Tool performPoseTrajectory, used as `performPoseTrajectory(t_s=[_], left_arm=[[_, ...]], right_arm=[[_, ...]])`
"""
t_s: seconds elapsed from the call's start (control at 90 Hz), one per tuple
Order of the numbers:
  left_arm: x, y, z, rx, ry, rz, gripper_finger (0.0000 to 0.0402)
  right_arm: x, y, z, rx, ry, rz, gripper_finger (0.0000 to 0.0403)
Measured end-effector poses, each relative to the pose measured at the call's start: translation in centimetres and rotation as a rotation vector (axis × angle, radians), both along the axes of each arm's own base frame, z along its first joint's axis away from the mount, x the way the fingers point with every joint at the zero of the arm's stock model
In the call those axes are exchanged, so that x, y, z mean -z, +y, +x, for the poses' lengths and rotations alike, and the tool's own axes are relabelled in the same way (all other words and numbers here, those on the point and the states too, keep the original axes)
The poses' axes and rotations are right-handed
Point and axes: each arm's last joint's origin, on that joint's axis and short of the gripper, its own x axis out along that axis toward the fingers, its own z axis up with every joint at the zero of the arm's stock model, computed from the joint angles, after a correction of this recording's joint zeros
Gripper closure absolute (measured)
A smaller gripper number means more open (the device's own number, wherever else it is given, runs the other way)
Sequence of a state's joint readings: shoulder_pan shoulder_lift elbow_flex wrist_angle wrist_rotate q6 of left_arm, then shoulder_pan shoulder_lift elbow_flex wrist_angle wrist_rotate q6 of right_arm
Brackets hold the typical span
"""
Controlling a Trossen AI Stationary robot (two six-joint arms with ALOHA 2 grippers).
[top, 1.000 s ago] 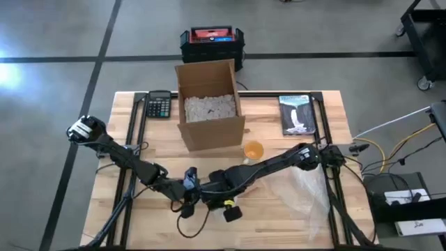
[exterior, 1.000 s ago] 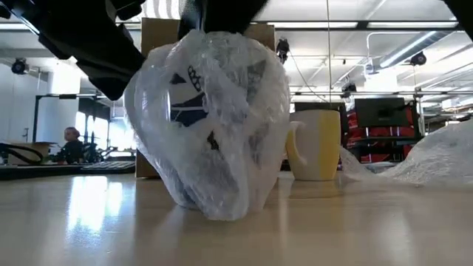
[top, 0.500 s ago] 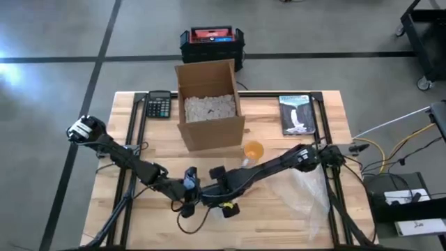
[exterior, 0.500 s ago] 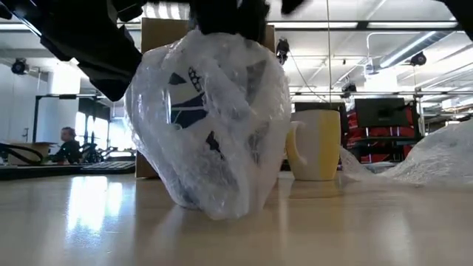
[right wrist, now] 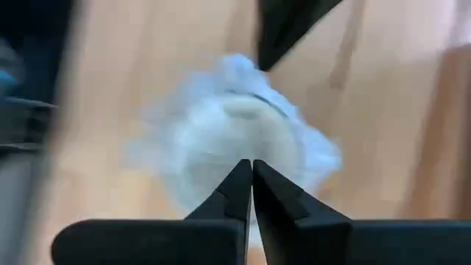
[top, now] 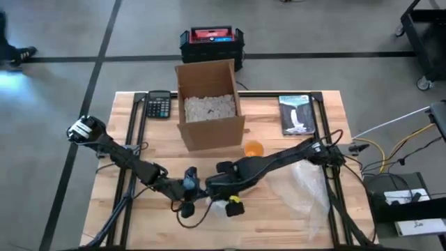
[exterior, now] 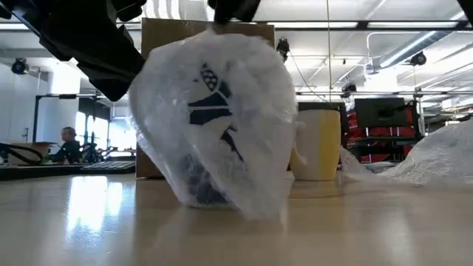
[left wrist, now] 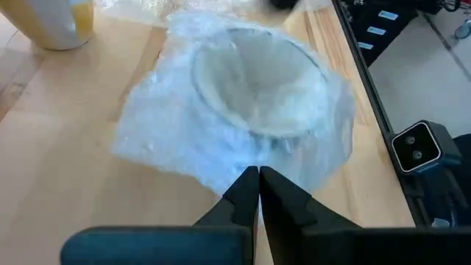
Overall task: Wrap mug
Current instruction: Put the wrapped blue mug into the brown cardboard box
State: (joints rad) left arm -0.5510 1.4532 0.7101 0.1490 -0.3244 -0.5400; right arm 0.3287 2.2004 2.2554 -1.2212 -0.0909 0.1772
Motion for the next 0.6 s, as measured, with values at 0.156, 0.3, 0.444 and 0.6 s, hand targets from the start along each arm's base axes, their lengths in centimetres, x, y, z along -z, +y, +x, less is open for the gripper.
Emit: performPoseTrajectory(t_s=[0.156, 0.3, 0.444, 0.6], left_arm=[[0.0, 0.0, 0.0, 0.0, 0.0, 0.0, 0.0402], [0.0, 0.0, 0.0, 0.001, 0.0, -0.001, 0.0402], [0.0, 0.0, 0.0, 0.001, 0.0, -0.002, 0.0402], [0.0, 0.0, 0.0, 0.001, -0.001, -0.002, 0.0402]], right_arm=[[0.0, 1.1, -0.4, -0.027, 0.018, 0.043, 0.0386], [1.6, 3.3, -0.6, -0.103, 0.01, 0.017, 0.0321], [3.6, 4.0, -0.4, -0.092, 0.033, -0.048, 0.0242], [5.1, 4.0, 0.0, -0.058, 0.037, -0.076, 0.0186]])
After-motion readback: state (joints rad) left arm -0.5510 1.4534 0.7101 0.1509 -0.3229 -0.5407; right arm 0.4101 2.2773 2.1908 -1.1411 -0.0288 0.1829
